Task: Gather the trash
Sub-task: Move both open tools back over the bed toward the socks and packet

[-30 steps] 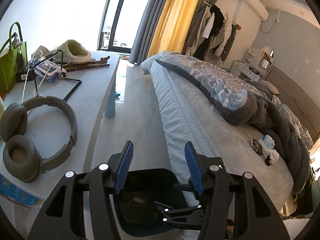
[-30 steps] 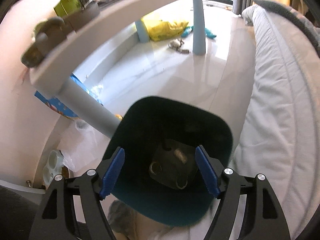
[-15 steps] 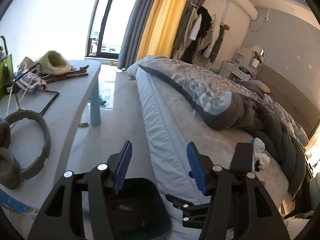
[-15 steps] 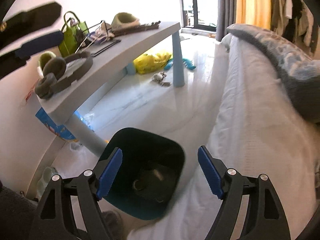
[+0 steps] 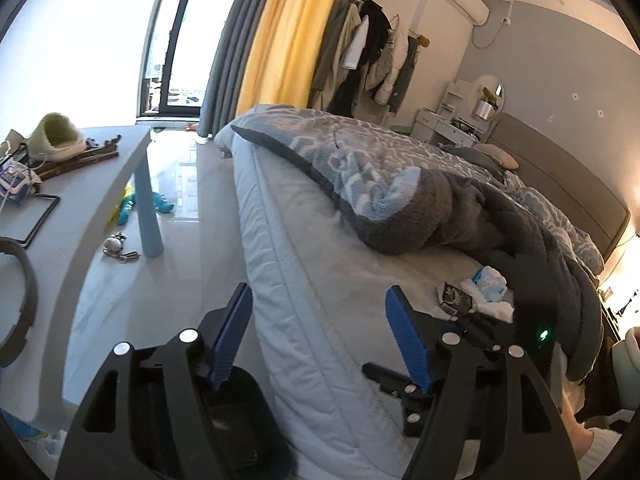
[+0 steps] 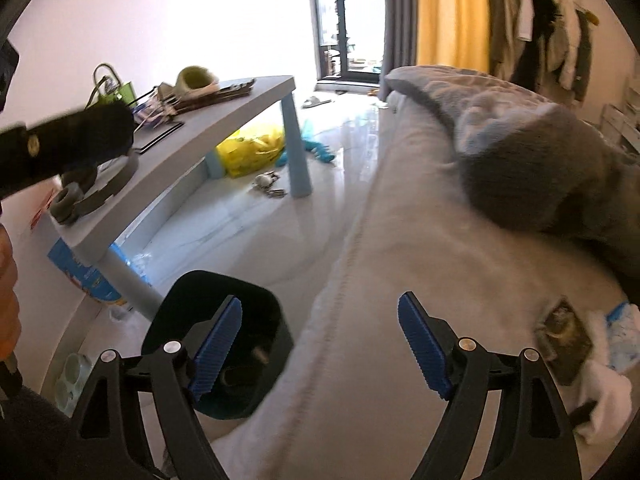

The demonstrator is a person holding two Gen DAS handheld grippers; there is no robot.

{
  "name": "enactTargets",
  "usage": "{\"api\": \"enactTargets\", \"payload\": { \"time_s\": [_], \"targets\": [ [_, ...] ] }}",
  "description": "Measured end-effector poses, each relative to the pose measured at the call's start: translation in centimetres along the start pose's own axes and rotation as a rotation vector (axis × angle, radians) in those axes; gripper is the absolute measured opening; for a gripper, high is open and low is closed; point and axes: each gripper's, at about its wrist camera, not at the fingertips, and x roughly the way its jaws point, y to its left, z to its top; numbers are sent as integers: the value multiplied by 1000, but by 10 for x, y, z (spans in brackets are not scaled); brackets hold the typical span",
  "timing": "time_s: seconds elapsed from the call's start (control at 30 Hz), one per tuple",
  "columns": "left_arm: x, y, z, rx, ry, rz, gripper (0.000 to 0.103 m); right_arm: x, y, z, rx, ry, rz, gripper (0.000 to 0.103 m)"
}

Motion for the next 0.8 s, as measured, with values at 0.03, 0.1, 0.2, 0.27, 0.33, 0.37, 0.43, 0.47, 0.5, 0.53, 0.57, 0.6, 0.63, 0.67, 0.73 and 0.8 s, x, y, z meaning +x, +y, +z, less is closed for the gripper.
{"api": "enactTargets", "payload": {
  "time_s": [0.03, 0.1, 0.2, 0.27, 0.33, 0.37, 0.43, 0.47, 0.5, 0.53, 0.57, 0.6, 0.63, 0.67, 0.73, 0.8],
  "targets": [
    [4, -3, -1, 1, 5, -5, 72, -2, -4, -1, 5, -1, -5, 82],
    [9, -8, -2, 1, 11, -13, 72, -7, -16, -4, 17, -5, -21, 82],
    [19, -20, -3, 8, 21, -35, 72, -13, -30, -7, 26, -11, -46, 82],
    [24, -30, -4, 20, 22, -49, 73, -19, -45, -9, 41, -19, -78, 82],
    [29, -36, -6, 23, 28, -60, 73, -23, -59, -12, 63, -24, -96, 82],
    [33, -39, -6, 24, 33, -67, 73, -26, -67, -13, 76, -27, -106, 82],
    [39, -46, -8, 25, 40, -81, 74, -33, -85, -17, 101, -32, -130, 82],
    [42, -51, -9, 29, 45, -88, 74, -37, -94, -19, 113, -35, -143, 83],
    [45, -54, -10, 33, 49, -95, 74, -39, -100, -21, 121, -37, -150, 83],
    [48, -59, -11, 38, 55, -101, 74, -43, -109, -24, 133, -40, -164, 84],
    [51, -63, -12, 41, 59, -107, 74, -46, -115, -26, 143, -42, -173, 84],
    [54, -66, -12, 44, 62, -114, 74, -50, -122, -28, 153, -44, -180, 84],
    [58, -71, -13, 46, 67, -122, 74, -54, -130, -33, 167, -46, -192, 84],
    [61, -75, -14, 49, 71, -127, 74, -56, -135, -35, 174, -46, -198, 84],
    [69, -85, -16, 59, 85, -138, 74, -60, -146, -41, 190, -41, -213, 84],
    [74, -93, -17, 65, 95, -150, 74, -63, -158, -48, 203, -34, -230, 84]
  ]
}}
